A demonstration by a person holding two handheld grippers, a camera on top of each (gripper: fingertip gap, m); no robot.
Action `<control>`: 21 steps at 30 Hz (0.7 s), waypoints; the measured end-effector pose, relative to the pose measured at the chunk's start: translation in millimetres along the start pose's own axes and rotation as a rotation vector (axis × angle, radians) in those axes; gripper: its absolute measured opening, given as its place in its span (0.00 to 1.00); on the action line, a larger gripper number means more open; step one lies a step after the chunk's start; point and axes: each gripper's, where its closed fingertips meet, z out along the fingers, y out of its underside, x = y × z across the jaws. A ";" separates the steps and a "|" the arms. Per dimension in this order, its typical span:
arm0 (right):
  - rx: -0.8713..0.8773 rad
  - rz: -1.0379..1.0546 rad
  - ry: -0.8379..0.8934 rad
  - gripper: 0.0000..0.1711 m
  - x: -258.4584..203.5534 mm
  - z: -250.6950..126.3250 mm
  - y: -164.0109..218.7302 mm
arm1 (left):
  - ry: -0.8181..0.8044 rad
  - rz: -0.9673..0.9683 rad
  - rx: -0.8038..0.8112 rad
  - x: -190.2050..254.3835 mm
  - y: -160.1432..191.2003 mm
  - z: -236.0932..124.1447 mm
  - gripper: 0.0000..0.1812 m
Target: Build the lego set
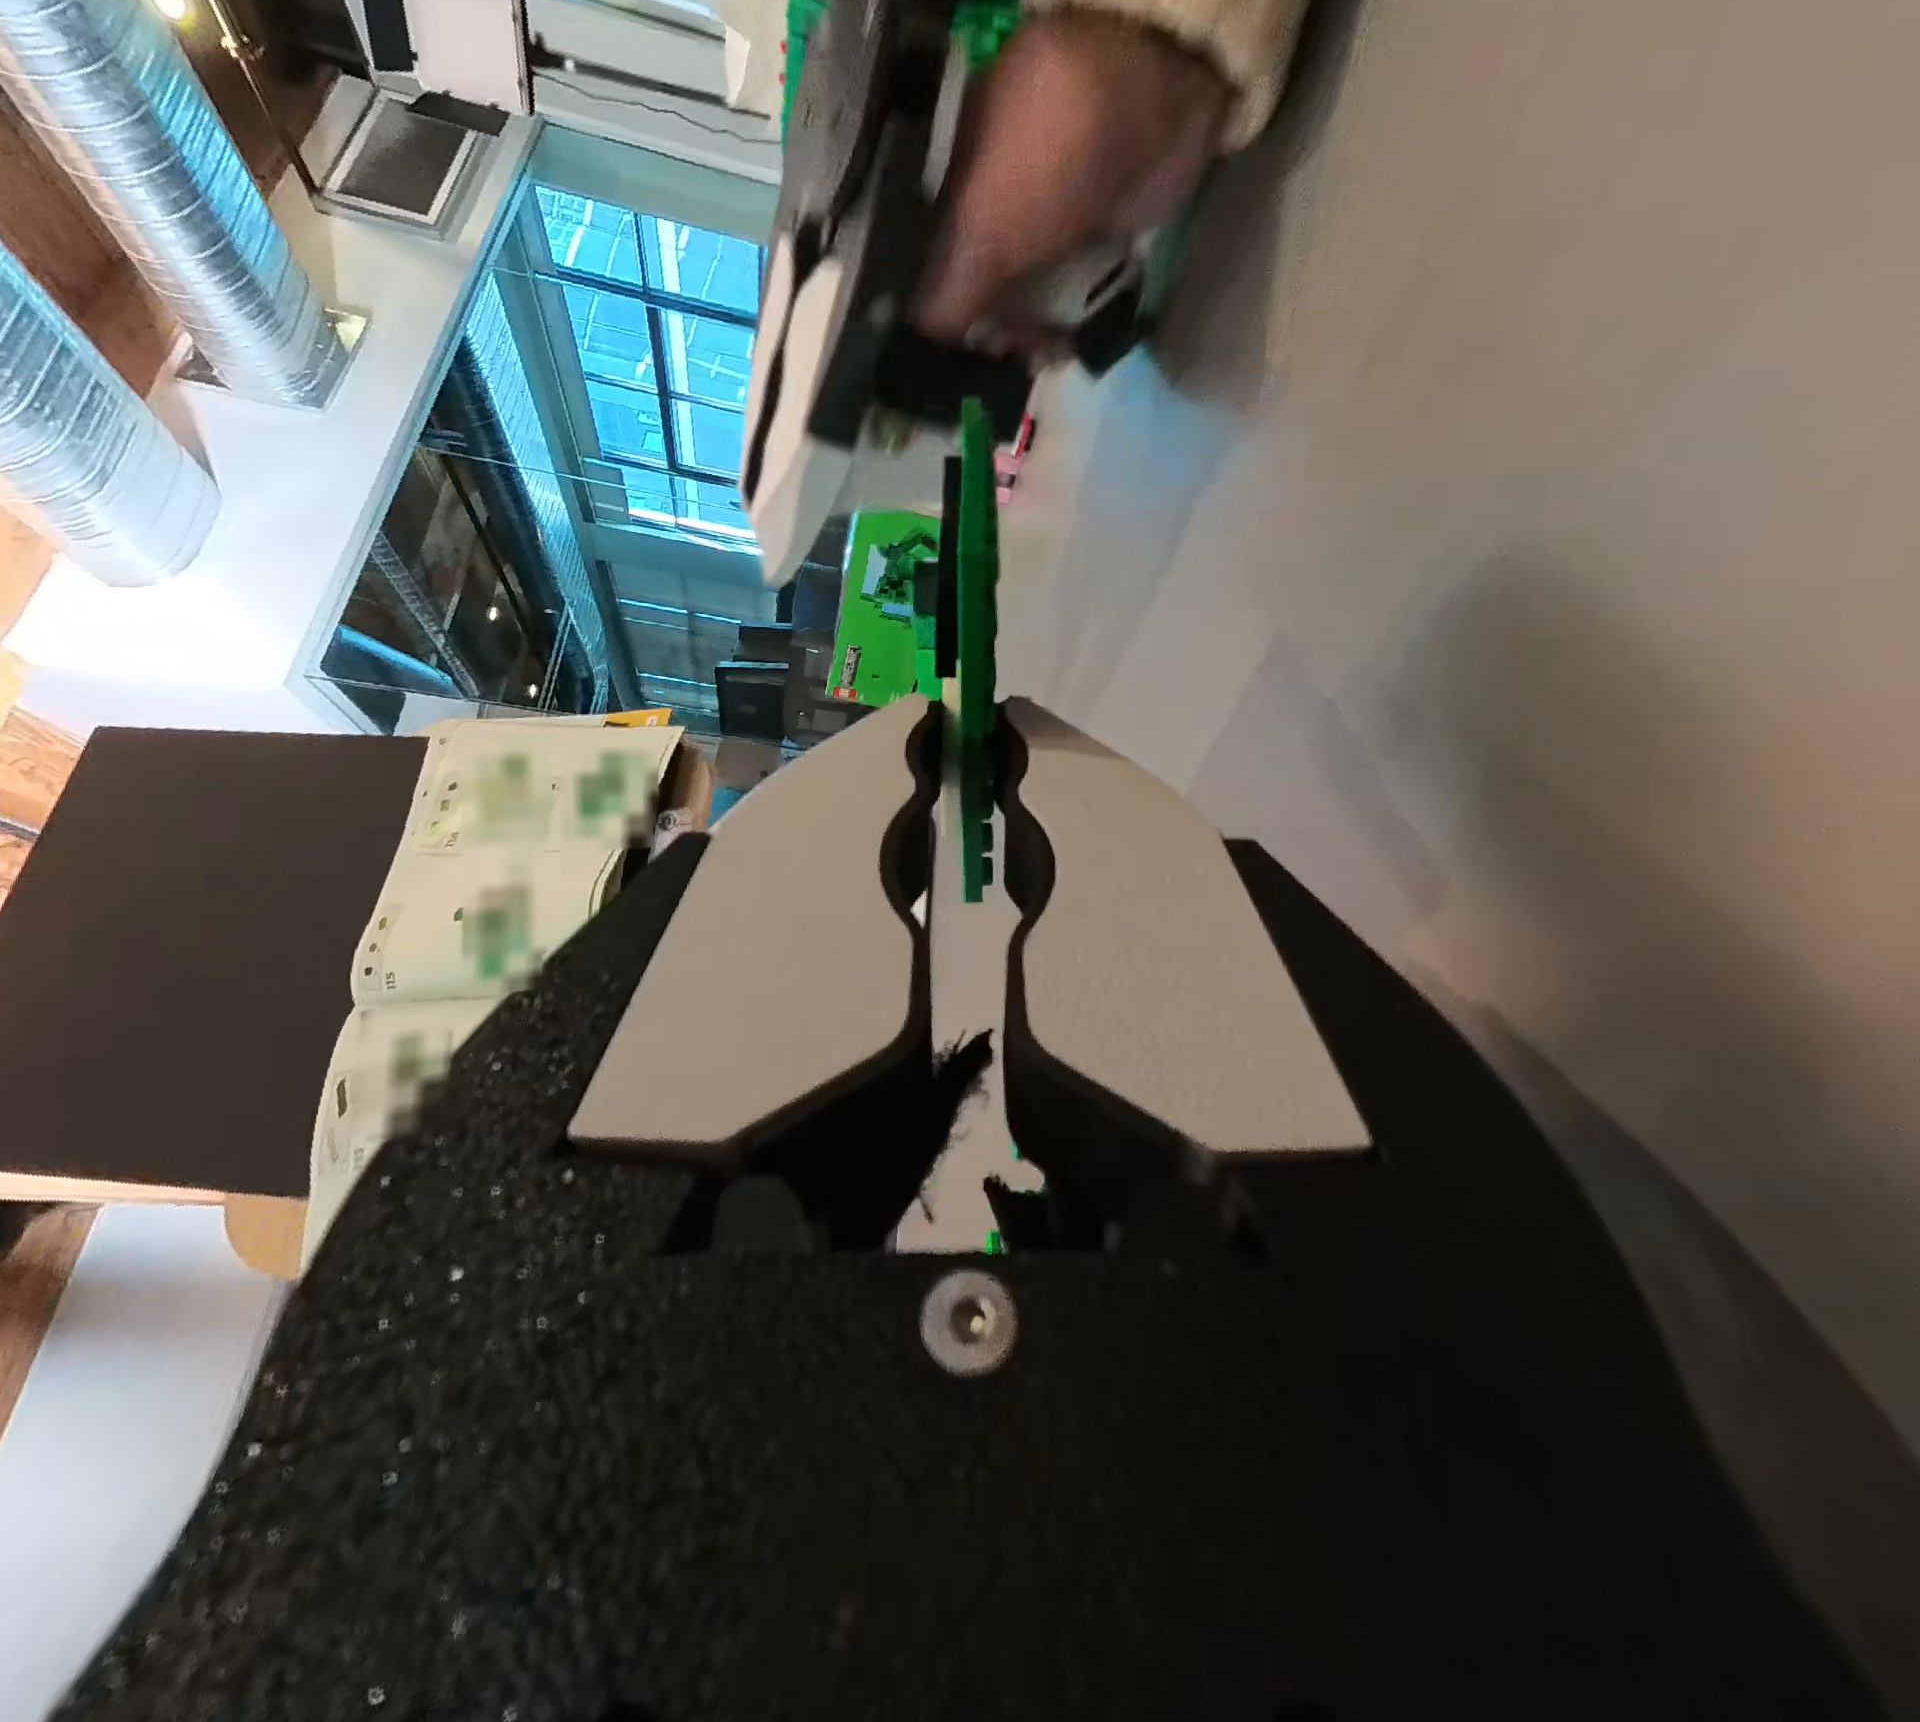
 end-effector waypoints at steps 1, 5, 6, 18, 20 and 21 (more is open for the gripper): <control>0.012 0.043 0.004 0.13 3.1 15.5 1.7 | 0.007 0.000 0.006 1.6 -1.2 0.4 0.04; 0.034 0.105 0.007 0.06 1.8 85.6 8.6 | 0.032 -0.033 0.022 4.7 -2.3 1.3 0.04; 0.030 0.082 0.009 0.04 -1.0 101.2 10.4 | 0.032 -0.038 0.021 4.5 -1.5 1.3 0.04; 0.001 -0.283 -0.099 0.00 -41.1 126.7 15.7 | 0.045 -0.039 0.015 5.4 0.6 1.5 0.04; 0.006 -0.259 -0.090 0.00 -38.3 126.0 14.8 | 0.045 -0.039 0.015 4.8 0.8 1.4 0.04; 0.008 -0.248 -0.084 0.00 -36.8 125.4 14.2 | 0.045 -0.037 0.014 4.6 0.8 1.4 0.04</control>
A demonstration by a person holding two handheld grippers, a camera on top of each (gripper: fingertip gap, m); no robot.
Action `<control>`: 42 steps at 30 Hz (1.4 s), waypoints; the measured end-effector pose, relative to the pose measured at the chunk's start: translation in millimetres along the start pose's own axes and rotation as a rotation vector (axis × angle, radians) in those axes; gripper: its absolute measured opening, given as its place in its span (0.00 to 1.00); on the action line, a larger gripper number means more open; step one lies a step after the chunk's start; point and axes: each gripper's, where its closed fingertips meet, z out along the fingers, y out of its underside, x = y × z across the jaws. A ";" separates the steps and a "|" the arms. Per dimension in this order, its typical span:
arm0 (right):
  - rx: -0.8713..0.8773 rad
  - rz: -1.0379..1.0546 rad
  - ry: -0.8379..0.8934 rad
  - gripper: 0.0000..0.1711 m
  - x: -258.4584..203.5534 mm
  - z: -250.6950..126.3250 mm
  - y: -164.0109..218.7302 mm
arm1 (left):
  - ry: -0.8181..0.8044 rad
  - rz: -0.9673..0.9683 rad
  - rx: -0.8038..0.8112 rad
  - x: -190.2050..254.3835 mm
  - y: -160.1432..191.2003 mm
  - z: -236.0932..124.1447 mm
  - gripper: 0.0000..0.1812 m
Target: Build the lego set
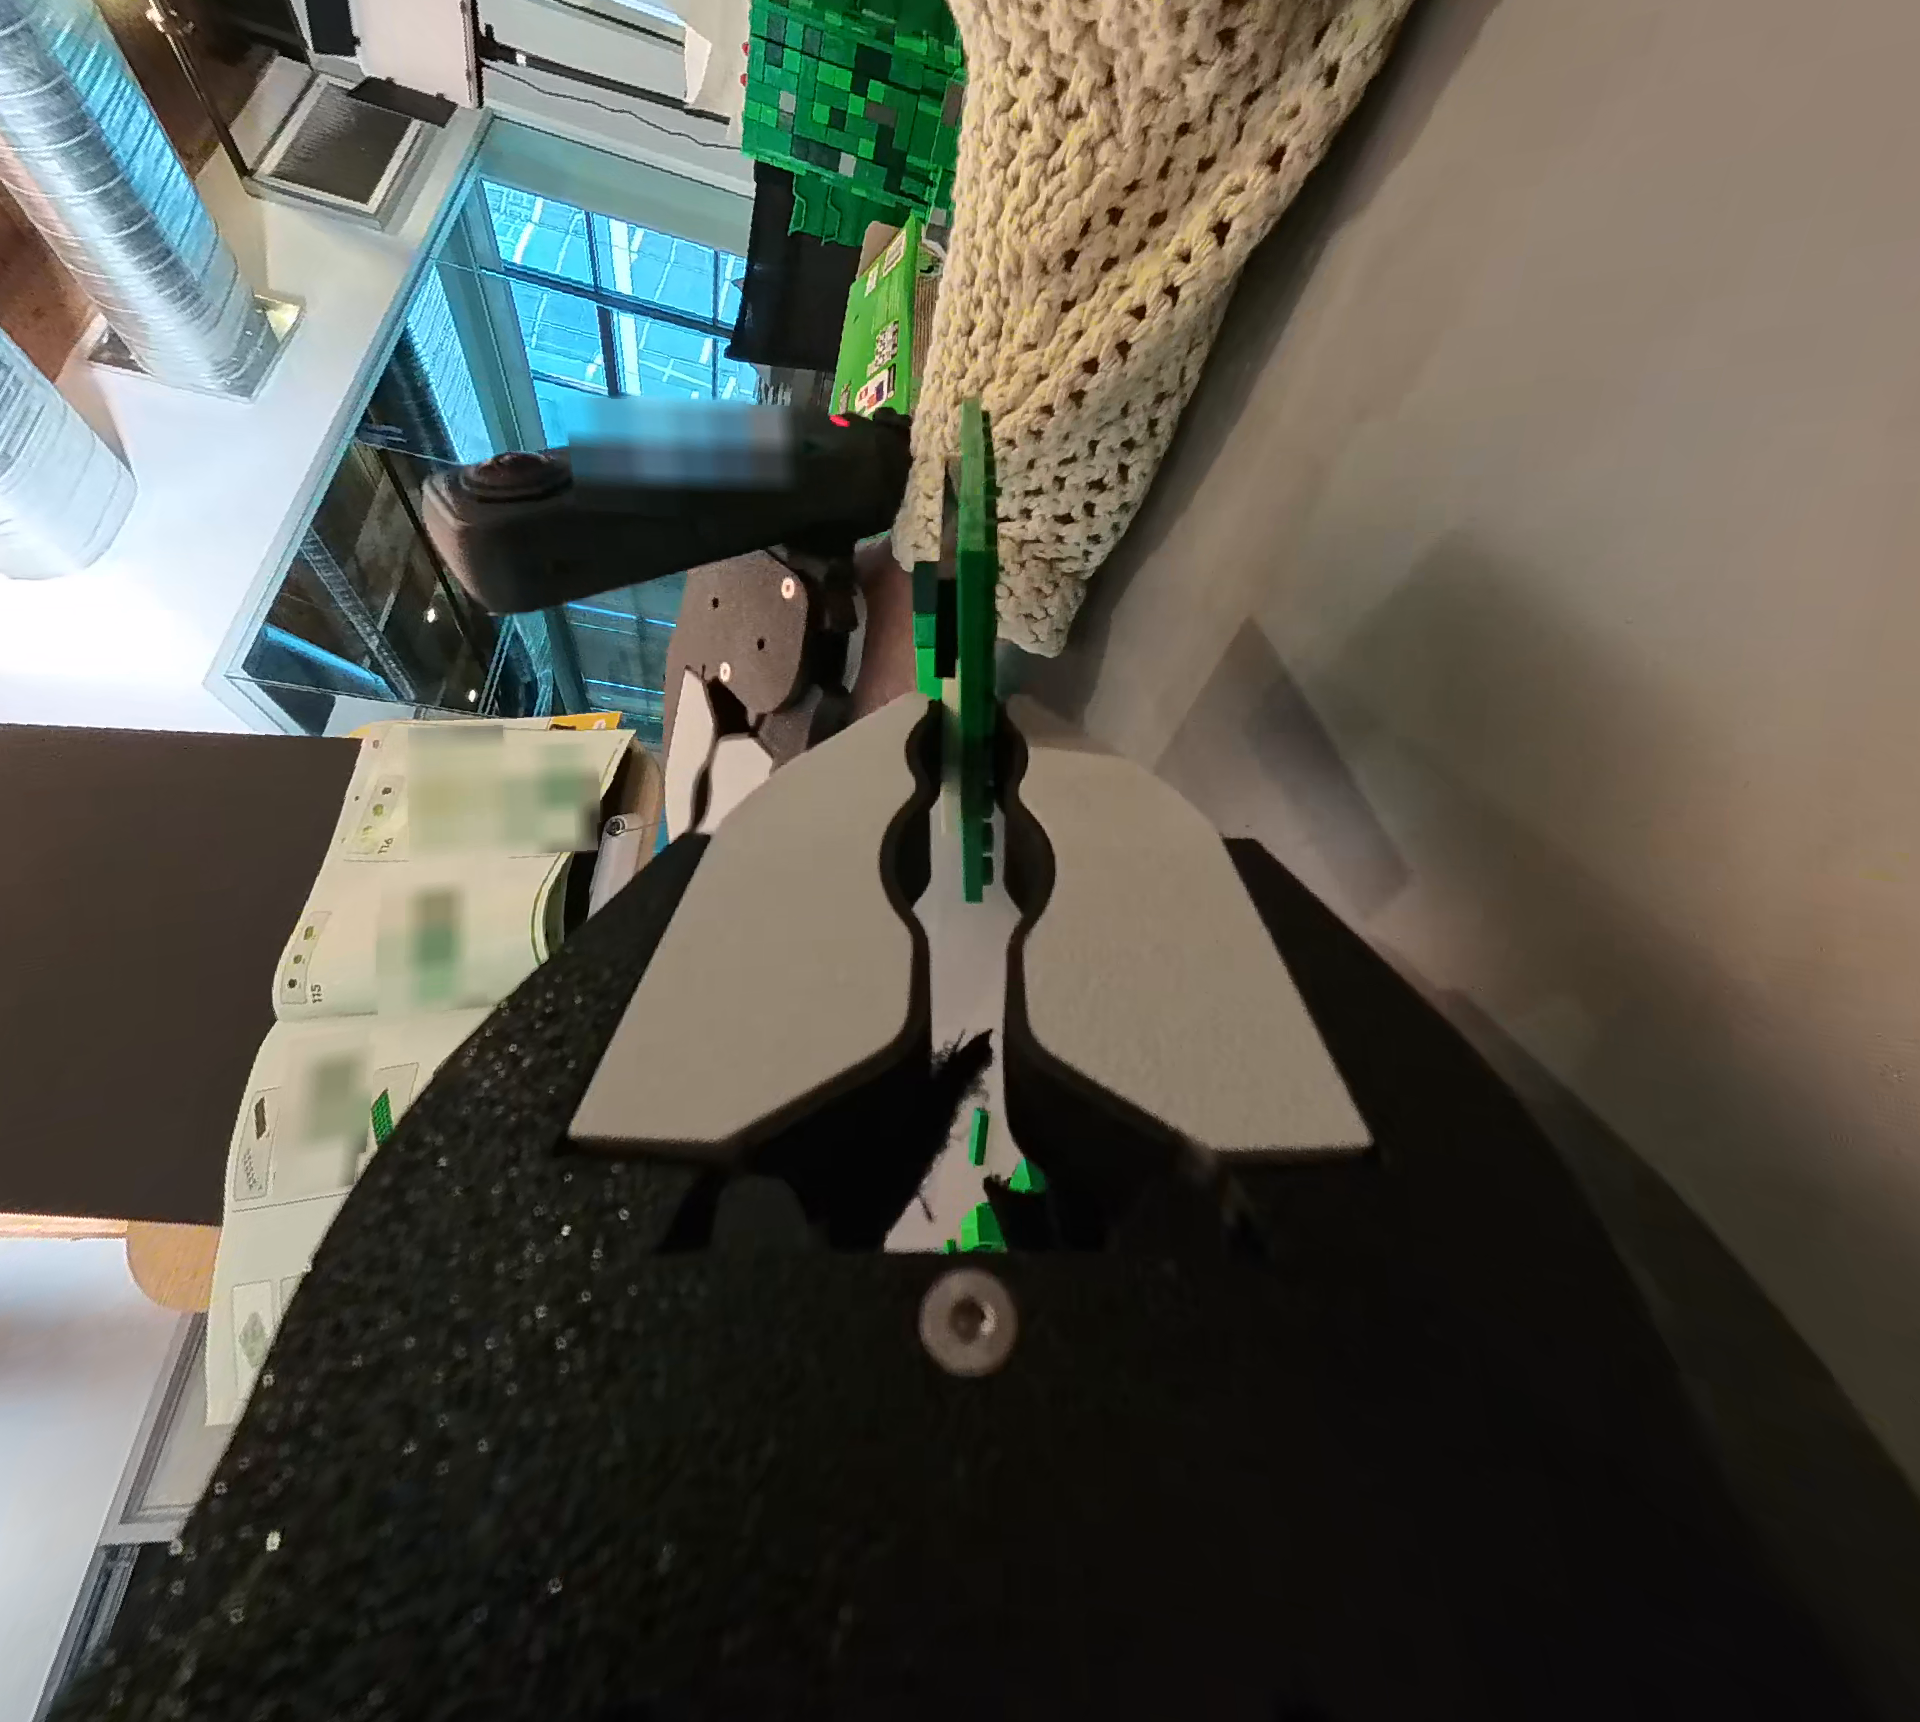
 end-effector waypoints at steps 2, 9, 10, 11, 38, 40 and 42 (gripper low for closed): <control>-0.001 0.011 0.011 0.00 2.4 -0.9 0.4 | 0.000 0.006 -0.001 -0.2 -0.1 0.0 0.04; -0.004 0.007 0.004 0.00 0.9 -0.6 1.1 | 0.005 0.029 -0.004 -0.4 0.3 0.4 0.04; -0.005 0.004 0.003 0.00 0.5 -0.6 1.1 | 0.005 0.030 -0.004 -0.8 0.4 0.4 0.04; -0.005 -0.001 0.003 0.00 0.1 -0.5 0.9 | 0.004 0.031 -0.004 -1.2 0.4 0.4 0.04; -0.012 -0.194 -0.071 0.00 -24.8 2.6 -2.3 | -0.011 0.089 0.010 -4.7 -5.3 -0.9 0.04; -0.012 -0.195 -0.073 0.00 -25.2 2.7 -2.3 | -0.015 0.088 0.012 -5.4 -6.0 -1.2 0.04; -0.013 -0.195 -0.075 0.00 -25.3 2.7 -2.1 | -0.015 0.089 0.012 -5.2 -6.2 -1.1 0.04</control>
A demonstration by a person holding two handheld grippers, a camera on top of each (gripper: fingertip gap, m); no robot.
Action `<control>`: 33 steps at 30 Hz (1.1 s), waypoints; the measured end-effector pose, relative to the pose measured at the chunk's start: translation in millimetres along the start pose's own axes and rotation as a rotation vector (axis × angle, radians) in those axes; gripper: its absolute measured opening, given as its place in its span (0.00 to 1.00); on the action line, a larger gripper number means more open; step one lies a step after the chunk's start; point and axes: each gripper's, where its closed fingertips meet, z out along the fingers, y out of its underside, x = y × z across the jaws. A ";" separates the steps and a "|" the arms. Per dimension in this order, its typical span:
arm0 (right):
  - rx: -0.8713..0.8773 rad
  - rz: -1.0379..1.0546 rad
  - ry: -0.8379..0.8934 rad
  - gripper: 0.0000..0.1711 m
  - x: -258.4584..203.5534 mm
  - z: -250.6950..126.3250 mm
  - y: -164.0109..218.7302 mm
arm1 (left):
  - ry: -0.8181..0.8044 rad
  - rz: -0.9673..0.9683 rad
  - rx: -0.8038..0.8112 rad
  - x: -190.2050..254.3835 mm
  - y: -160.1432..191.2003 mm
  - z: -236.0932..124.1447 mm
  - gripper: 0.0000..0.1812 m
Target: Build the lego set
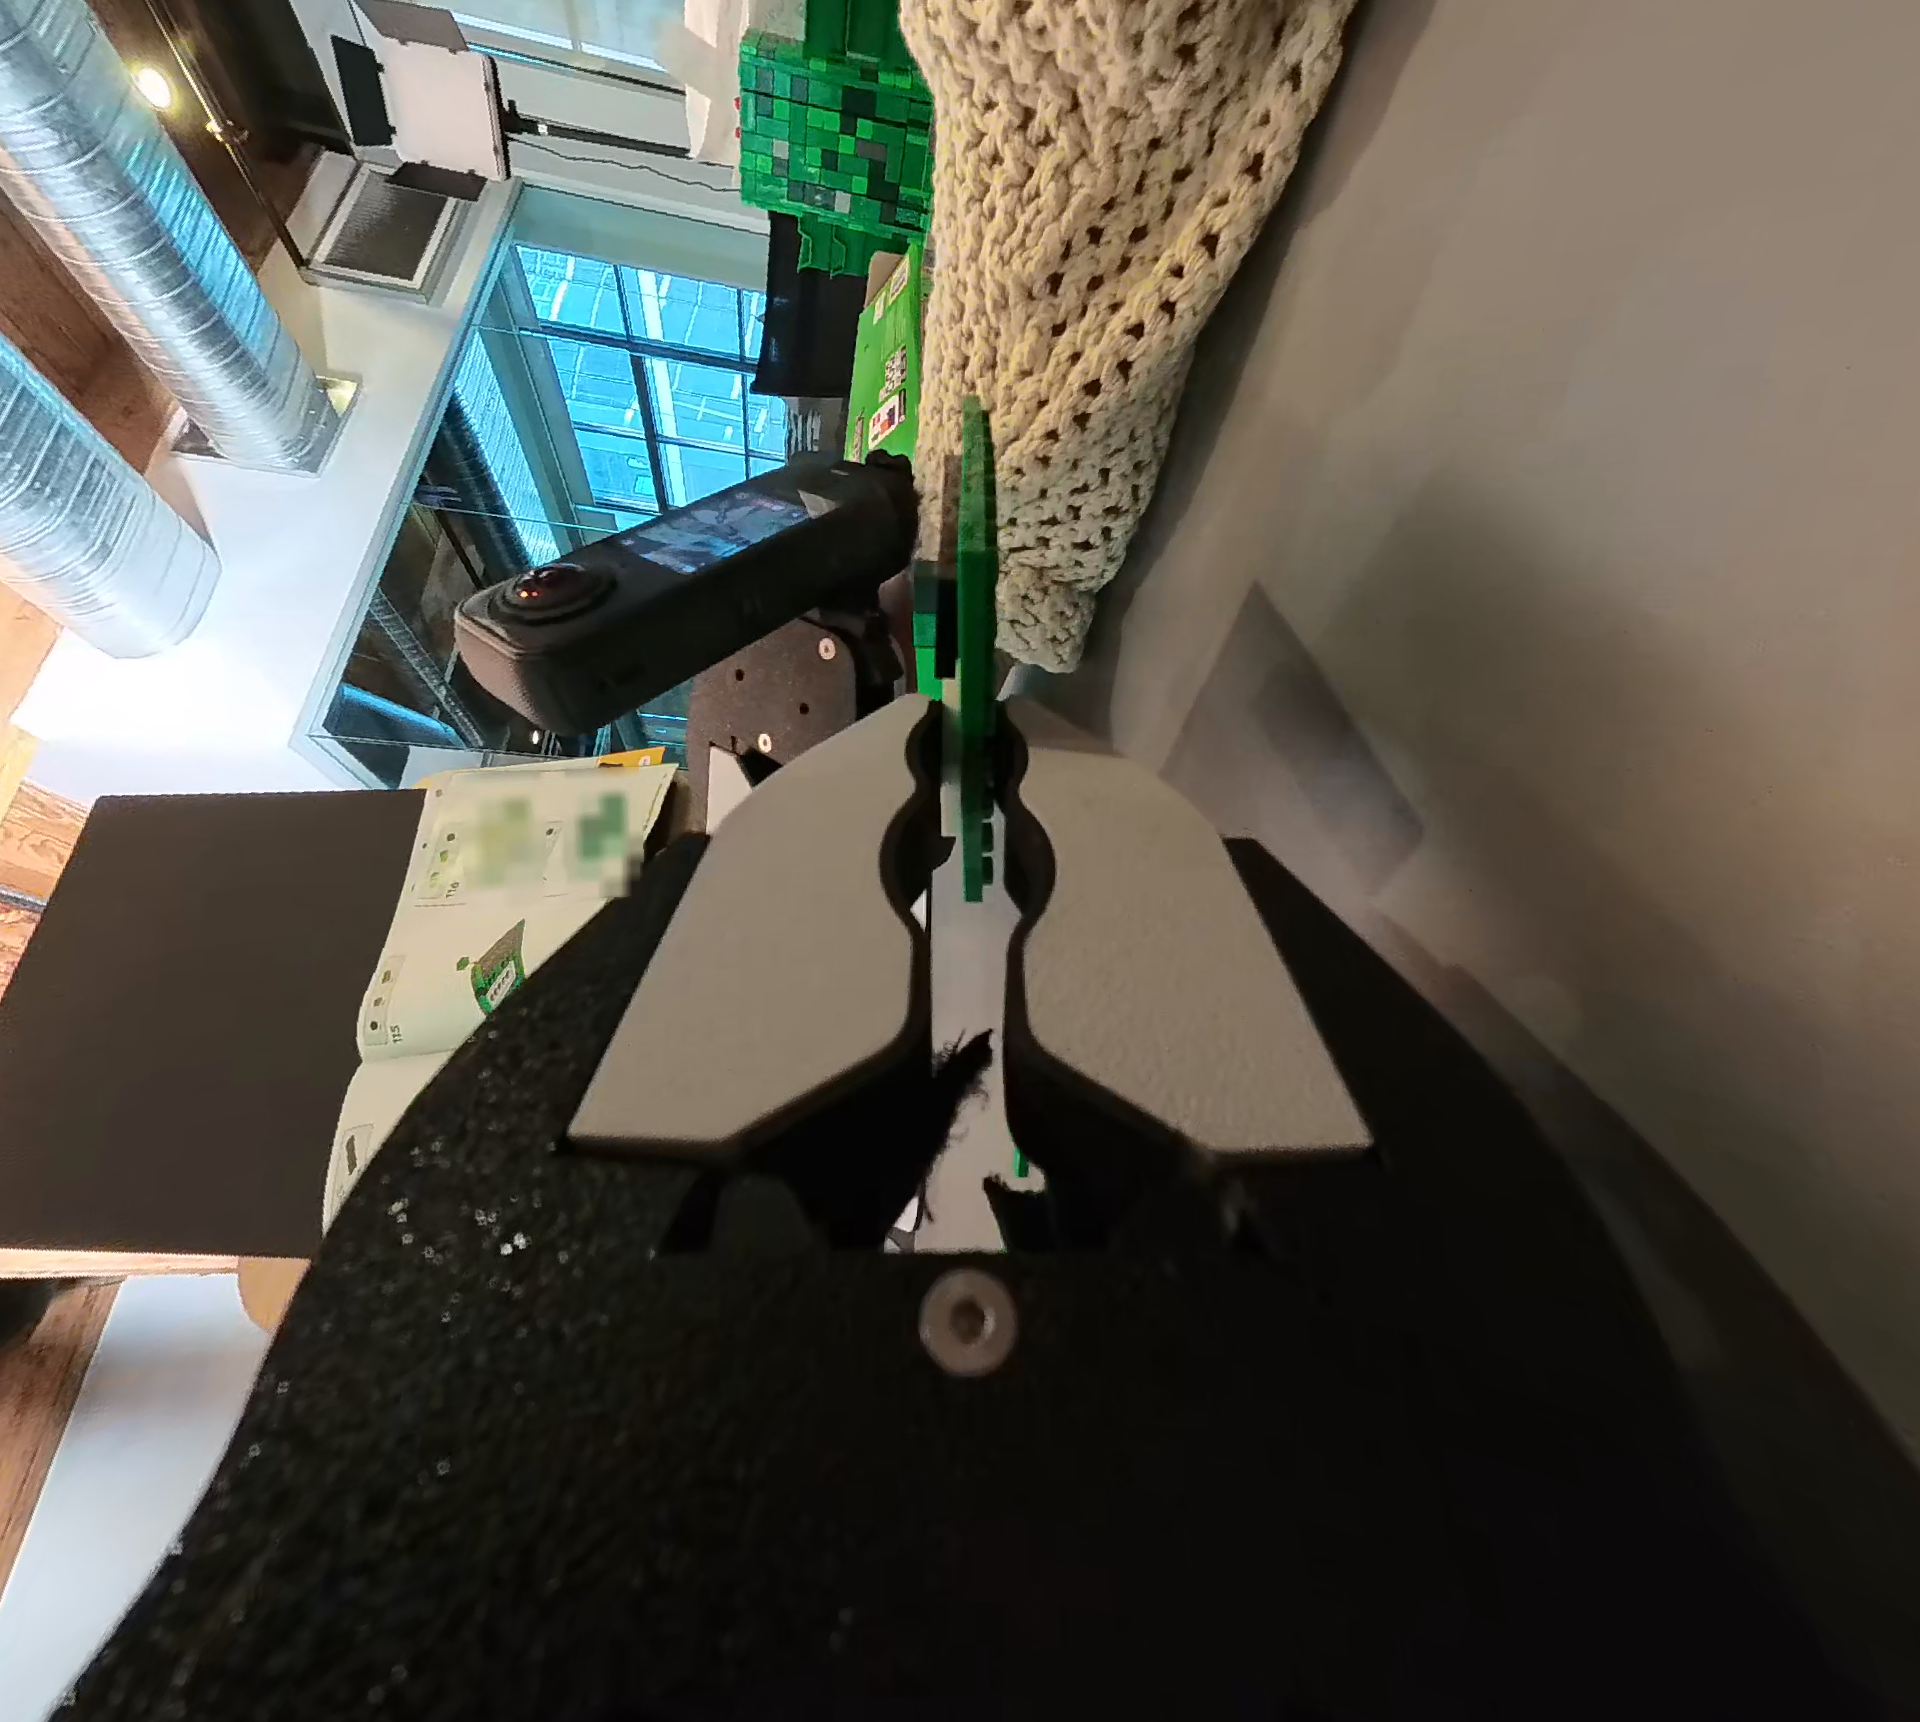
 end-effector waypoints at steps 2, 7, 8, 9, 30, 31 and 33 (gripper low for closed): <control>-0.001 0.001 -0.002 0.00 -0.1 0.0 0.2 | 0.001 0.002 -0.001 0.3 -0.1 0.2 0.04; -0.001 -0.004 -0.006 0.00 -0.6 0.0 0.1 | 0.001 0.004 -0.001 1.0 -0.7 0.4 0.04; -0.001 -0.005 -0.008 0.00 -1.0 0.0 0.1 | 0.001 0.004 -0.001 1.0 -0.8 0.4 0.04; -0.002 -0.006 -0.009 0.00 -1.3 0.2 0.2 | 0.001 0.004 -0.001 1.2 -0.9 0.4 0.04; -0.091 -0.055 -1.061 0.11 -115.0 -10.4 -55.2 | 0.044 0.014 0.022 11.7 -7.1 4.7 0.04; -0.141 -0.102 -1.129 0.12 -120.3 -6.7 -55.6 | 0.047 0.017 0.022 12.4 -7.4 4.6 0.04; -0.231 -0.220 -1.209 0.12 -128.1 3.8 -51.5 | 0.051 0.019 0.025 13.3 -7.9 4.1 0.04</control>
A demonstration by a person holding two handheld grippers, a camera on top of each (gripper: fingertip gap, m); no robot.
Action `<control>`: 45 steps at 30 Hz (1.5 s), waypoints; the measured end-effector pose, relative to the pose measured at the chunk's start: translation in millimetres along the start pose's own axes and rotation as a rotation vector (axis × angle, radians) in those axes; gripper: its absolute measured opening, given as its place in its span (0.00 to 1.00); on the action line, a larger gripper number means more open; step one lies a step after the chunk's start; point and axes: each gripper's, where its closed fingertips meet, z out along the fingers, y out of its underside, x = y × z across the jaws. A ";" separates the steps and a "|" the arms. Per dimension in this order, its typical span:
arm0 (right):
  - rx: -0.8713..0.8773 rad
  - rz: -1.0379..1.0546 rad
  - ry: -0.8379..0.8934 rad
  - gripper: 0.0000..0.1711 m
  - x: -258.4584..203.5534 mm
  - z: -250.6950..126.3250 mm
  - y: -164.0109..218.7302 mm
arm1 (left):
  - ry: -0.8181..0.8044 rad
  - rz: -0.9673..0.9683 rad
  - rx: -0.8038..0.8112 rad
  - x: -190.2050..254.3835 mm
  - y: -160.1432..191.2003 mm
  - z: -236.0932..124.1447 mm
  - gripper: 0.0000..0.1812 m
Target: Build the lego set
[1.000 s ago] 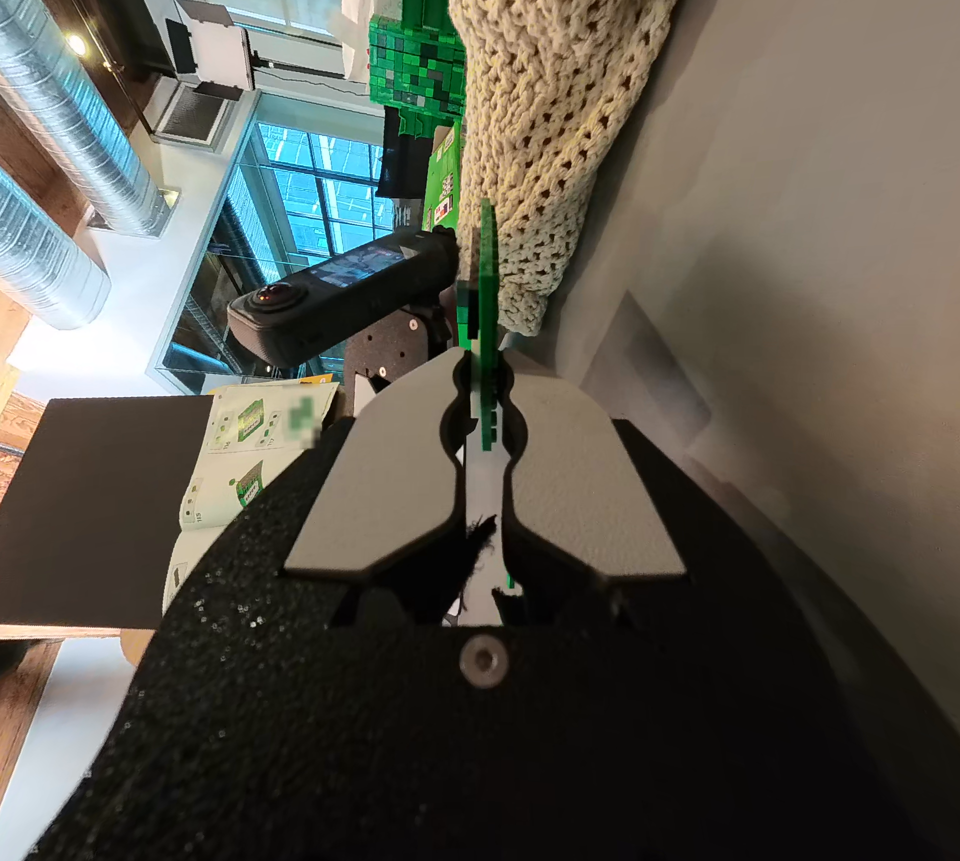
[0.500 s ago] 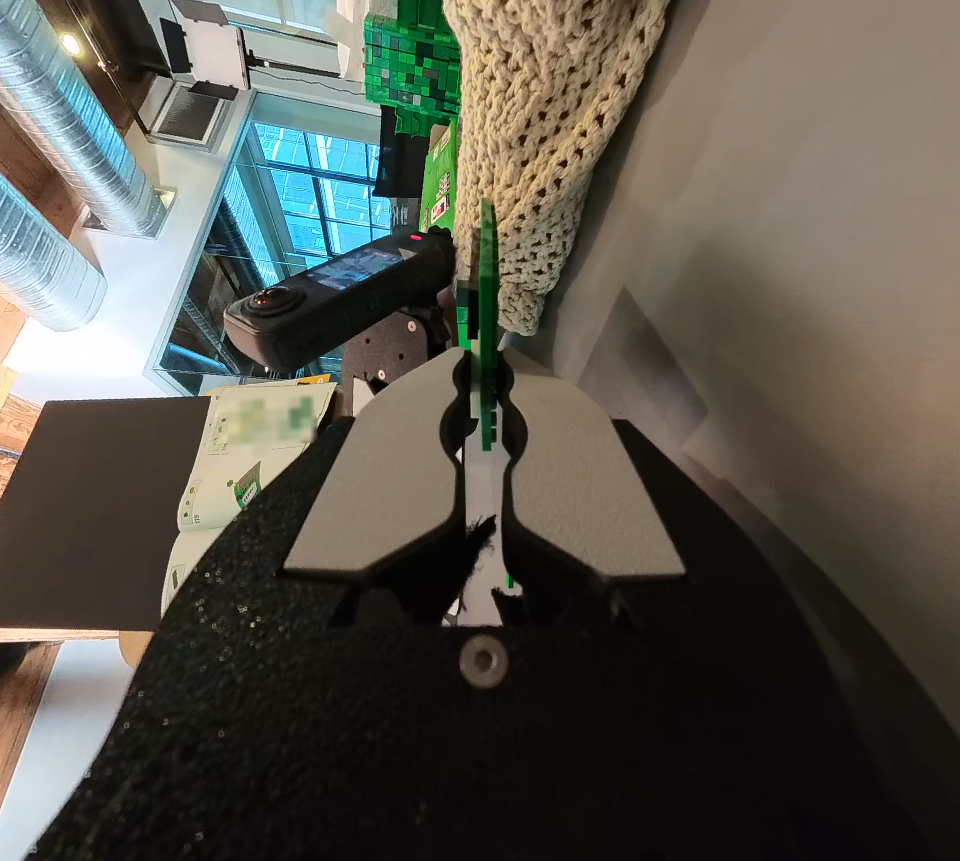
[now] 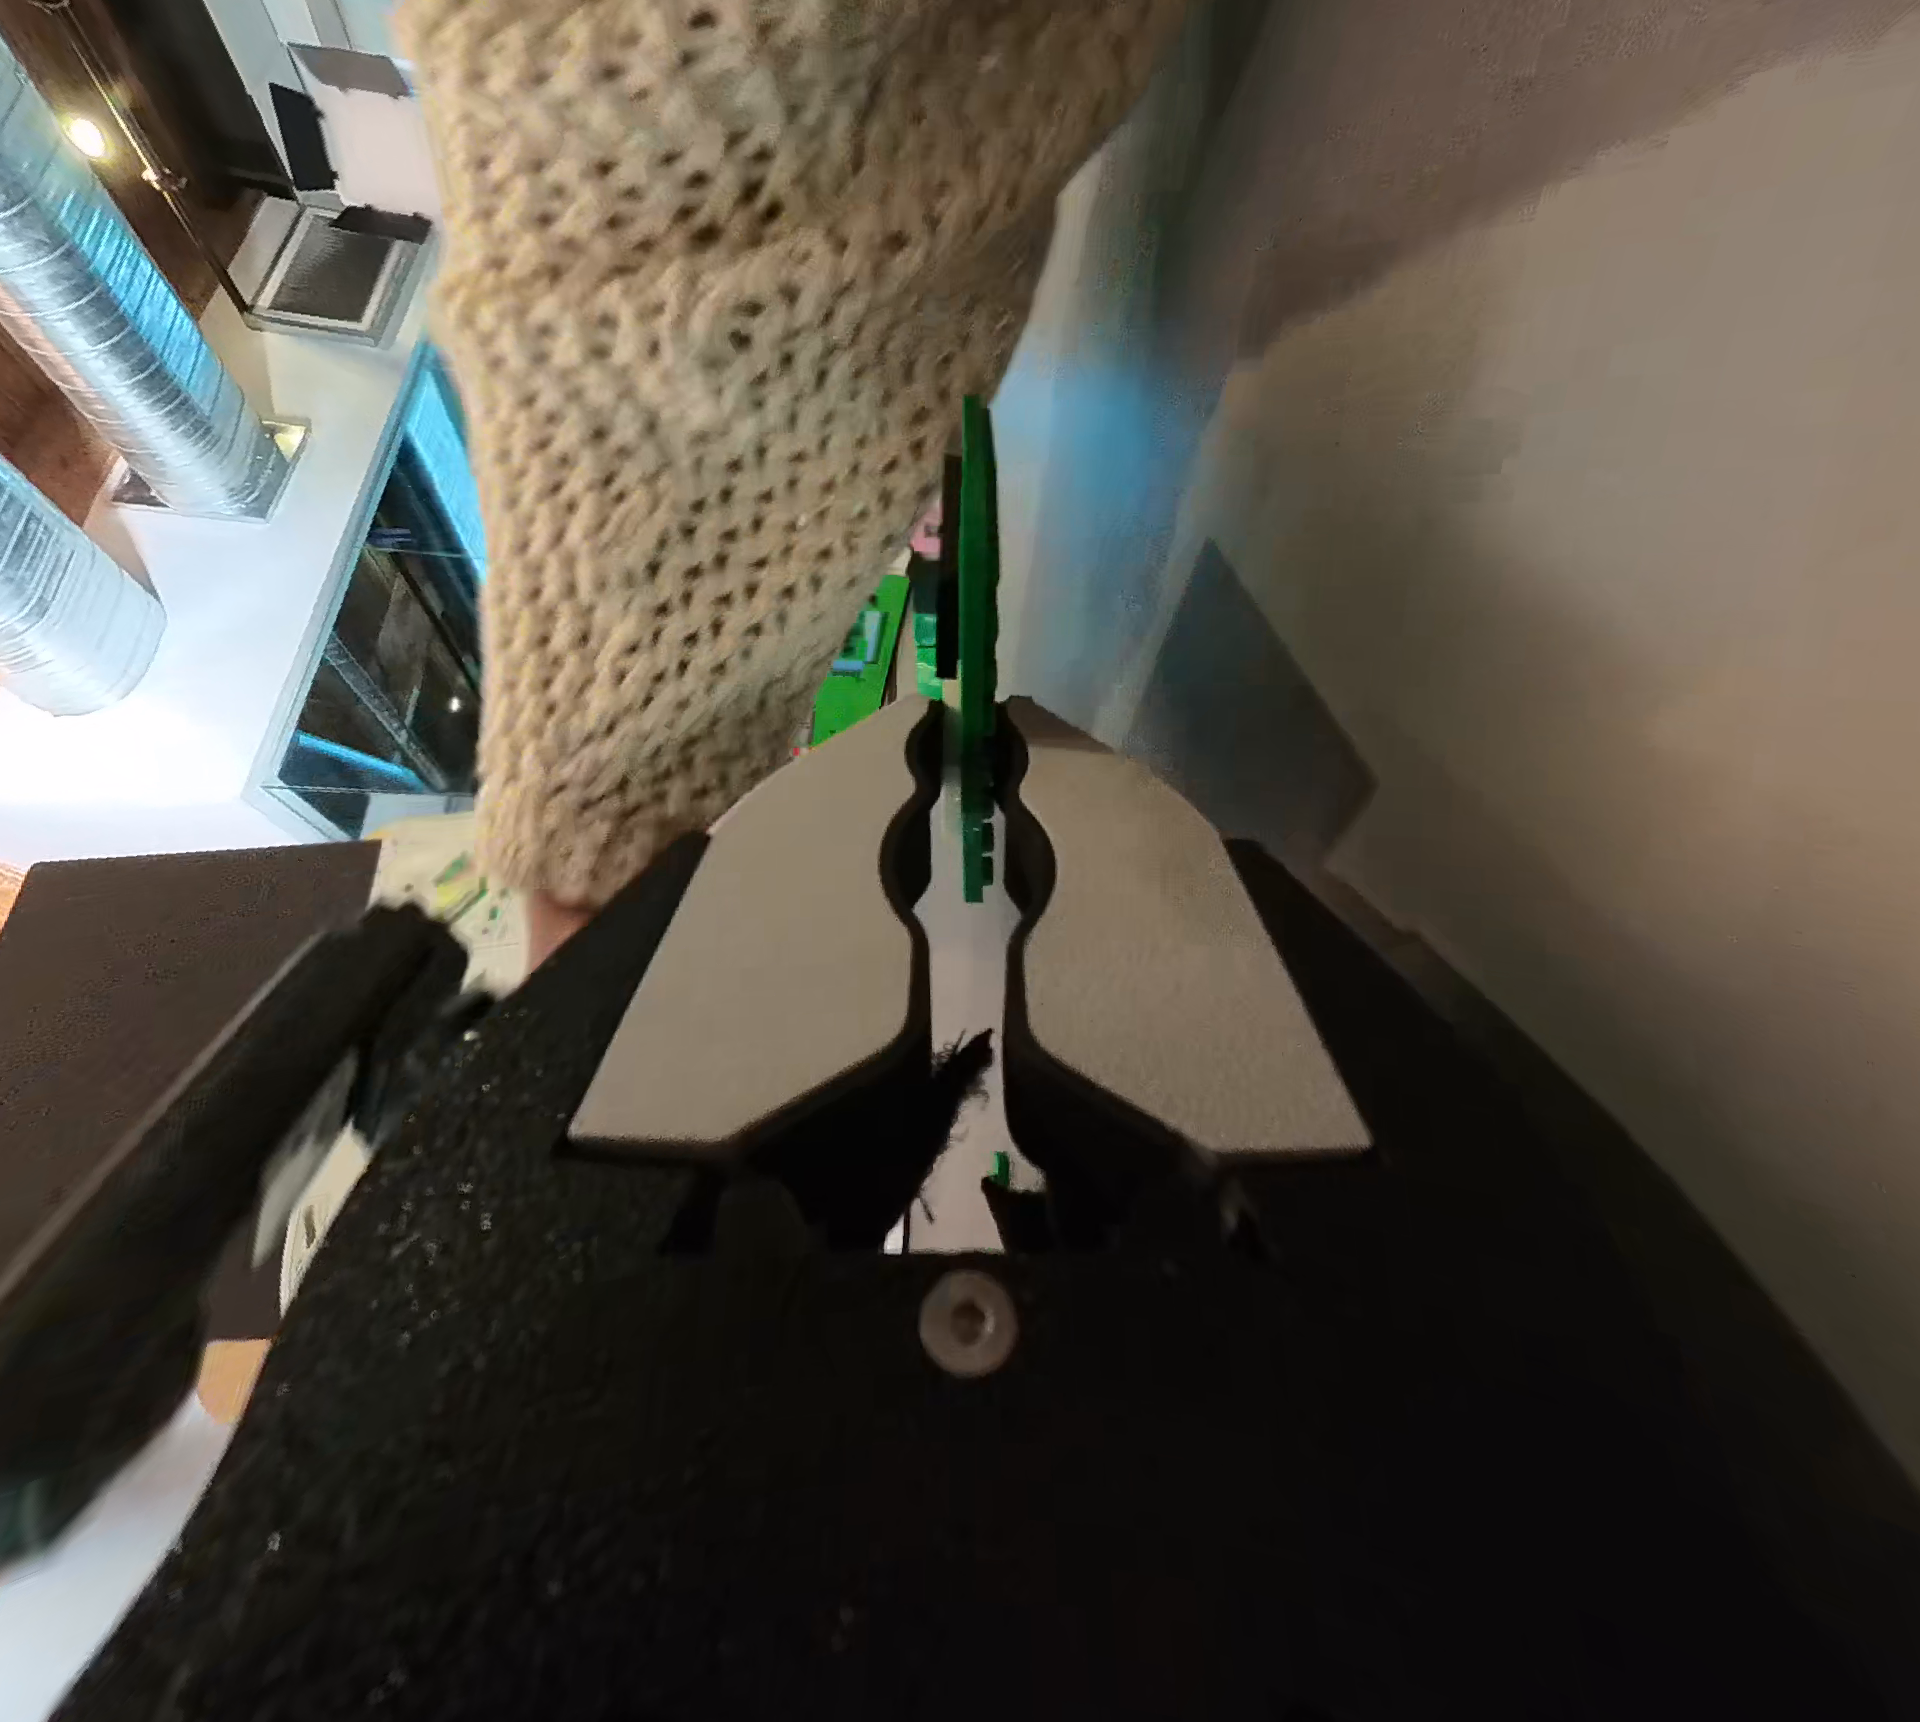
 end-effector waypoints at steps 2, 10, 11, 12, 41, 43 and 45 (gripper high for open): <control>-0.104 -0.025 -0.095 0.12 1.2 10.4 1.6 | 0.002 -0.001 0.000 0.5 0.1 -0.3 0.04; -0.241 -0.121 -0.204 0.08 7.4 36.3 8.8 | 0.008 0.002 0.004 1.9 -0.9 -1.4 0.04; -0.237 -0.116 -0.214 0.07 6.9 37.6 8.1 | 0.010 0.002 0.003 2.2 -0.8 -1.5 0.04; -0.234 -0.115 -0.222 0.06 6.3 38.5 7.8 | 0.011 0.000 0.003 2.4 -0.6 -1.6 0.04; 0.703 0.722 0.584 0.04 -123.2 -132.4 18.2 | -0.142 -0.093 -0.168 -28.9 33.0 -7.4 0.04; 0.692 0.717 0.561 0.04 -123.6 -127.9 18.9 | -0.139 -0.075 -0.155 -27.5 31.2 -8.2 0.04; 0.708 0.714 0.519 0.04 -125.3 -124.9 18.0 | -0.141 -0.061 -0.135 -27.0 28.2 -9.2 0.04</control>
